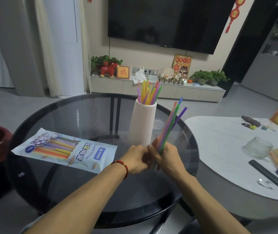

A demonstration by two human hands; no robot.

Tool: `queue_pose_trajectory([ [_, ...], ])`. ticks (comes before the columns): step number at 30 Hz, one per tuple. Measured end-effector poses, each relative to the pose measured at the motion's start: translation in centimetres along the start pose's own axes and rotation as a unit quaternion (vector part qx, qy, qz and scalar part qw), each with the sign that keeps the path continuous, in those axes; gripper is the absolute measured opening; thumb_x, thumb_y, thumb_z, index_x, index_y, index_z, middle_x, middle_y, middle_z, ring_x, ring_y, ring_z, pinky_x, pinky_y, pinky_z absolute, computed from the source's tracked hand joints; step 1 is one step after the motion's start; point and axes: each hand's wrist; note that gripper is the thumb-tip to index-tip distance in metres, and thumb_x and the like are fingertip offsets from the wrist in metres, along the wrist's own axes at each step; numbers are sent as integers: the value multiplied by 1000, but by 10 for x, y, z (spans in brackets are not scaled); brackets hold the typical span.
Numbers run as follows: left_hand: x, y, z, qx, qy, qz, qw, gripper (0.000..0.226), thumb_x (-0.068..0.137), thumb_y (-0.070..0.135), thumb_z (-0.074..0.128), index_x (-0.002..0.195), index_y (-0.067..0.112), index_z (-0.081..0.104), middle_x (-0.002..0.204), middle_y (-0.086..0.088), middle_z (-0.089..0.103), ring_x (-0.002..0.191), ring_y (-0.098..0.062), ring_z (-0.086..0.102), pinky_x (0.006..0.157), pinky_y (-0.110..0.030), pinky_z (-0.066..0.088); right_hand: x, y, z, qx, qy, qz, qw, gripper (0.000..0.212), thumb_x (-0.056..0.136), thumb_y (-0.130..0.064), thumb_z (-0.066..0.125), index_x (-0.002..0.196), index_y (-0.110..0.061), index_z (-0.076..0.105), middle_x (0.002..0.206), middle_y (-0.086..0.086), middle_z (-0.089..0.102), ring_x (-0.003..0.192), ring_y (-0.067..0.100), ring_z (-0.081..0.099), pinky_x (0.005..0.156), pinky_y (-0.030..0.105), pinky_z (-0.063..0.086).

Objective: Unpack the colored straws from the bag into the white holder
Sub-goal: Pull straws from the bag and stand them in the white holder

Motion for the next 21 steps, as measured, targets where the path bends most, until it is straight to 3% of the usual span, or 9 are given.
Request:
queue_pose_trajectory([
  [5, 0, -1, 1, -48, -2, -18, 999, 18, 84, 14, 74, 102, 12, 73, 95, -8, 75, 90, -23, 72, 81, -35, 60, -7, 6, 0, 15, -7, 14, 1000, 23, 101, -27, 65, 80, -19, 62, 65, 4, 73, 48, 10, 69, 42, 24, 56],
  [8, 1, -1, 2, -123, -29, -29, 992, 26, 88, 7, 72, 113, 14, 70, 100, -12, 73, 88, -22, 72, 79, -30, 62, -9, 9, -2, 10, -10, 17, 1000, 22, 103, -29, 63, 85, -16, 64, 69, 8, 74, 54, 15, 72, 48, 31, 62],
  [11, 4, -1, 0, -156, -19, -38, 987, 33, 89, 3, 69, 120, 12, 67, 107, -15, 71, 96, -28, 71, 85, -34, 60, -8, 10, -4, 6, -17, 21, 1000, 23, 104, -28, 62, 87, -13, 65, 72, 9, 74, 59, 19, 74, 54, 38, 65],
  [13, 4, -3, -5, -126, 59, -52, 989, 36, 90, -3, 61, 121, 13, 67, 110, -9, 70, 100, -24, 68, 89, -35, 59, -5, 6, -7, 22, -7, 24, 999, 24, 104, -26, 62, 83, -14, 64, 67, 6, 75, 53, 16, 74, 48, 34, 63],
  [15, 5, -4, -12, -114, 188, -57, 974, 31, 87, -6, 55, 108, 13, 68, 104, -5, 69, 97, -22, 66, 88, -37, 59, 4, -2, -13, 59, 51, 33, 996, 26, 103, -23, 63, 79, -14, 64, 61, 0, 77, 45, 14, 72, 44, 26, 59],
  [17, 9, -2, -20, -120, 298, -50, 946, 25, 83, -4, 61, 102, 12, 59, 104, -5, 63, 95, -20, 61, 85, -36, 58, 19, -15, -22, 116, 130, 49, 984, 21, 101, -22, 64, 82, -15, 67, 65, -5, 78, 48, 18, 75, 45, 32, 62],
  [19, 15, 4, -24, -133, 346, -41, 928, 42, 79, 5, 73, 113, 14, 50, 116, -6, 51, 101, -18, 53, 89, -32, 53, 39, -31, -35, 182, 189, 58, 963, 17, 99, -26, 67, 91, -11, 70, 70, 2, 79, 56, 22, 78, 48, 37, 64],
  [21, 23, 12, -25, -122, 345, -29, 930, 71, 77, 17, 81, 134, 14, 39, 133, -9, 39, 116, -20, 43, 97, -37, 46, 60, -49, -48, 236, 226, 59, 943, 21, 97, -29, 67, 92, -9, 72, 72, 2, 78, 63, 21, 80, 50, 34, 64],
])
Point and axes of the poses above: each hand's wrist, its own x-axis towards the middle knuckle, its own z-axis out of the palm, y = z × x
